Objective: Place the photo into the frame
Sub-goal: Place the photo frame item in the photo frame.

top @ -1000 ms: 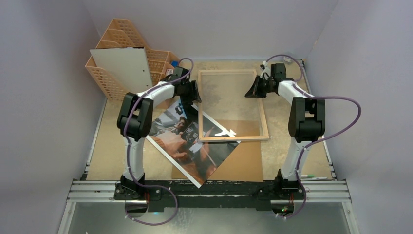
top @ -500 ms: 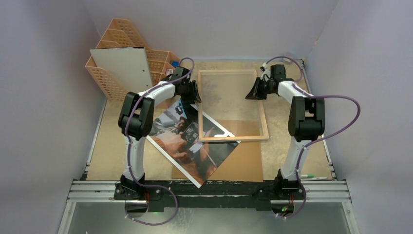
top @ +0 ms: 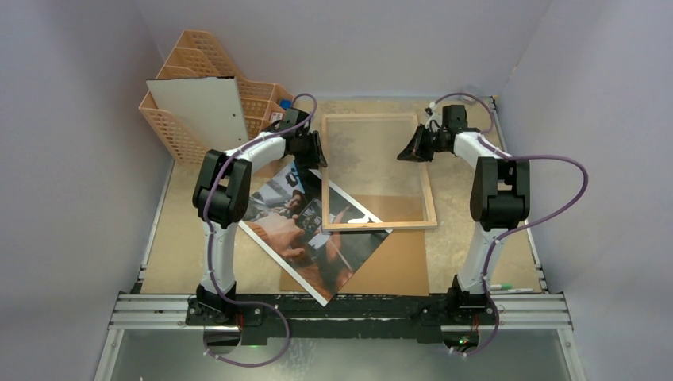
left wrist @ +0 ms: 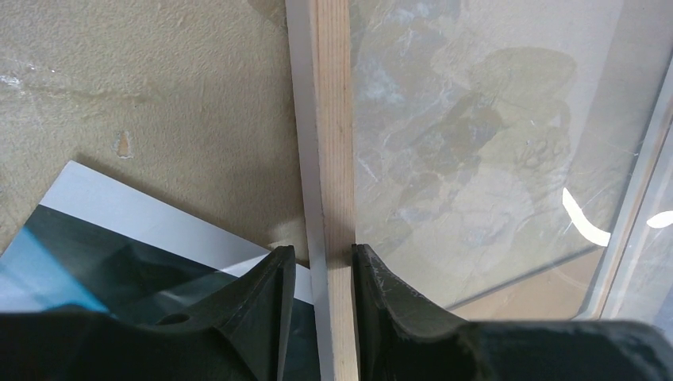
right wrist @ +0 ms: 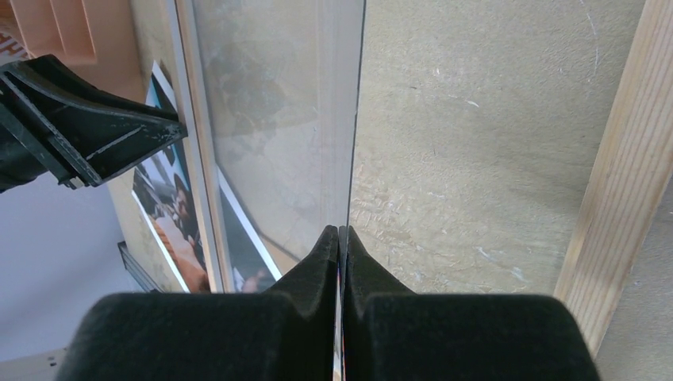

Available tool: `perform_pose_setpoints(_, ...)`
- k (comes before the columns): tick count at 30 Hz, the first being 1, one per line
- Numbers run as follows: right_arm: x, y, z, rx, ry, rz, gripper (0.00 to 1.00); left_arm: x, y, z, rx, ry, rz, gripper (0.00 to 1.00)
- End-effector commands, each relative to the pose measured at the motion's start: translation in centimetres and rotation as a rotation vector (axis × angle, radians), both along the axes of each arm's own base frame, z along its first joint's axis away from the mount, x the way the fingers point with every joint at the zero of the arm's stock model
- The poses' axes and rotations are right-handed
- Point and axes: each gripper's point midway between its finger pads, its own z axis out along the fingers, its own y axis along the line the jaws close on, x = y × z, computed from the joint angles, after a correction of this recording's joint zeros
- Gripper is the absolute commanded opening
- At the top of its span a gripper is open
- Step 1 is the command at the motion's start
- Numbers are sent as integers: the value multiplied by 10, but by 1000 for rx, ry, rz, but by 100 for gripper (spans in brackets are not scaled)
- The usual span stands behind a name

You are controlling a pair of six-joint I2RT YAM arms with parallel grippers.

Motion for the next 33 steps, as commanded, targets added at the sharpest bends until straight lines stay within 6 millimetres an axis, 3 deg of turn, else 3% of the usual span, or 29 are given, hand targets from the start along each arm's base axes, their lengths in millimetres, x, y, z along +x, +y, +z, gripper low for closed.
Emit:
perform_pose_setpoints(1,-8,10,-2,58,36,22,3,11,-1,5,-13,-31,-1,34)
perform_pose_setpoints(6,-10,8,-12,26,63,5,9,10,-1,5,-13,-32,3,33)
perform_pose_setpoints(11,-10,5,-17,1,72,-15,27,10,0,4,-10,-35,10,33)
perform_pose_setpoints(24,-5,-4,-3,-49,27,-54,54,9,3,7,-1,-44,16,35)
perform_pose_setpoints(29,-8,-8,1,-75,34,-73,56,9,3,7,-3,-44,18,35)
perform_pose_setpoints(31,-10,-9,-2,-80,48,-81,51,9,3,8,-1,-46,21,35)
perform_pose_setpoints(33,-12,-8,-5,-74,54,-73,40,10,4,8,0,-47,24,35)
